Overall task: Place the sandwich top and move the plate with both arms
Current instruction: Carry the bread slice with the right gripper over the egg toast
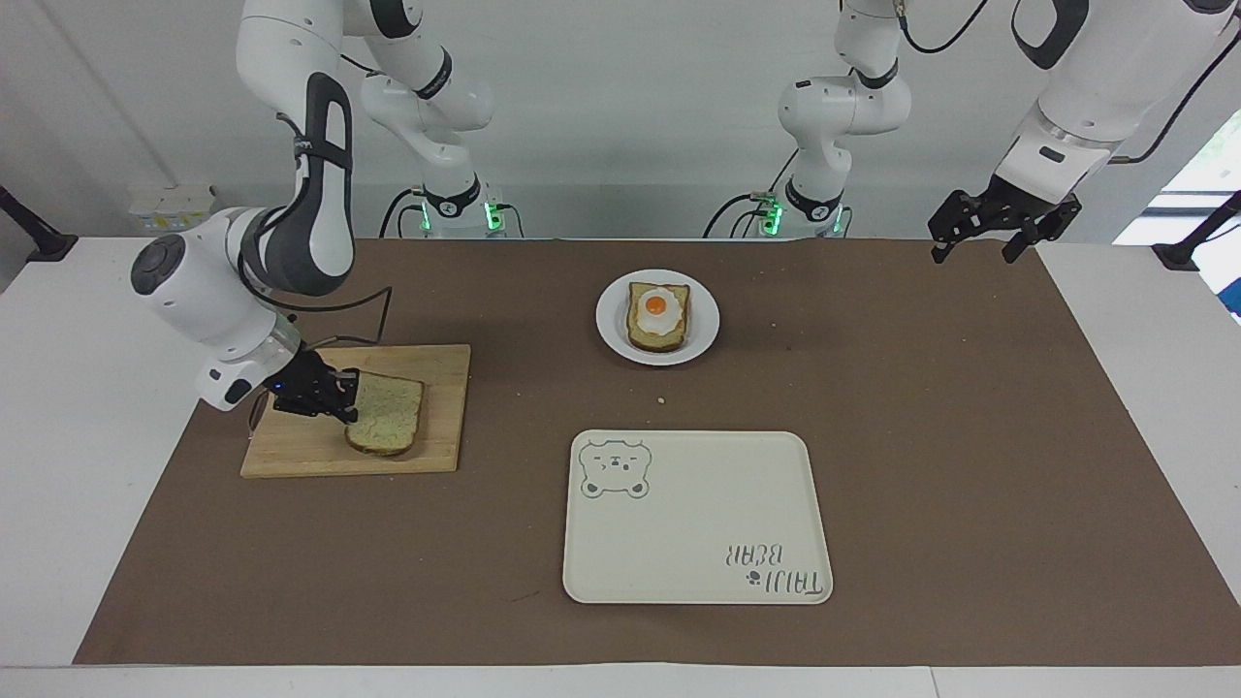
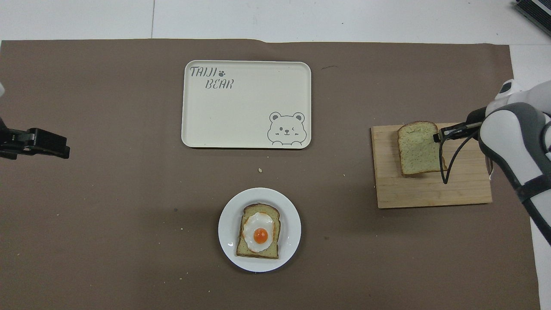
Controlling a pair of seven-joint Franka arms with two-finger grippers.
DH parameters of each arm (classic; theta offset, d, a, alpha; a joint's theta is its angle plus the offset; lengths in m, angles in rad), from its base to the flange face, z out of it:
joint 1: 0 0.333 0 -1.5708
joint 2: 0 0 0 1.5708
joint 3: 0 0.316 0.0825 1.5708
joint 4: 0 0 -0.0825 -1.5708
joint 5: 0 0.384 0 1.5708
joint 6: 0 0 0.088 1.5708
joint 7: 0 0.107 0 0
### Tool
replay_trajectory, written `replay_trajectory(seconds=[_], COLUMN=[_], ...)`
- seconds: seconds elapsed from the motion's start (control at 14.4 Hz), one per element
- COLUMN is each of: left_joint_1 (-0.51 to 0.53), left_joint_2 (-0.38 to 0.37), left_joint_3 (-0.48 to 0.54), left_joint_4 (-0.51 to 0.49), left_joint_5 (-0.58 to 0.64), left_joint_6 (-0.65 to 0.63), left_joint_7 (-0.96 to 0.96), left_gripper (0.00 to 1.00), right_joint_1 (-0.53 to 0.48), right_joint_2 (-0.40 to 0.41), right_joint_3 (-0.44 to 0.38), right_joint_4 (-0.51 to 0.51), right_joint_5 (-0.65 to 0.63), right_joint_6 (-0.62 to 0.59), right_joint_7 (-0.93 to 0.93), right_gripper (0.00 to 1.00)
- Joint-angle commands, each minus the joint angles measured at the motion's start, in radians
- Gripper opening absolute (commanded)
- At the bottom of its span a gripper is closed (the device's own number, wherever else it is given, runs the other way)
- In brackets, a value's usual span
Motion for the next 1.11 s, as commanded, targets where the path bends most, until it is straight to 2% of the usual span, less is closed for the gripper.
replay_trajectory(seconds=[0.0,0.14,0.42,0.76,1.04], left_joint_1=[0.011,0.011,0.011,0.011,0.011], left_joint_2=[-0.001,-0.001,-0.001,-0.001,-0.001], left_joint_3=[-0.009,-0.009,-0.009,-0.009,-0.009], left_joint_4=[0.016,0.016,0.016,0.016,0.016], left_joint_5=[0.017,0.017,0.017,0.017,0.017], left_joint_6=[-0.022,-0.020,-0.022,-0.022,-0.022], left_joint_7=[-0.006,-0.006,-0.006,-0.006,-0.006], left_gripper=[1.00,1.00,1.00,1.00,1.00], right_joint_1=[-0.007,0.010,0.052,0.188,0.308], right_joint_2=[-0.027,-0.043,-0.052,-0.066,-0.116], right_joint_3=[0.013,0.022,0.081,0.085,0.085], right_joint_4=[0.040,0.039,0.029,0.017,-0.049], right_joint_5=[0.029,0.029,0.076,0.151,0.225], right_joint_6=[-0.101,-0.153,-0.176,-0.181,-0.190], right_joint_7=[0.052,0.099,0.223,0.412,0.435], right_gripper=[0.00,0.00,0.00,0.00,0.00])
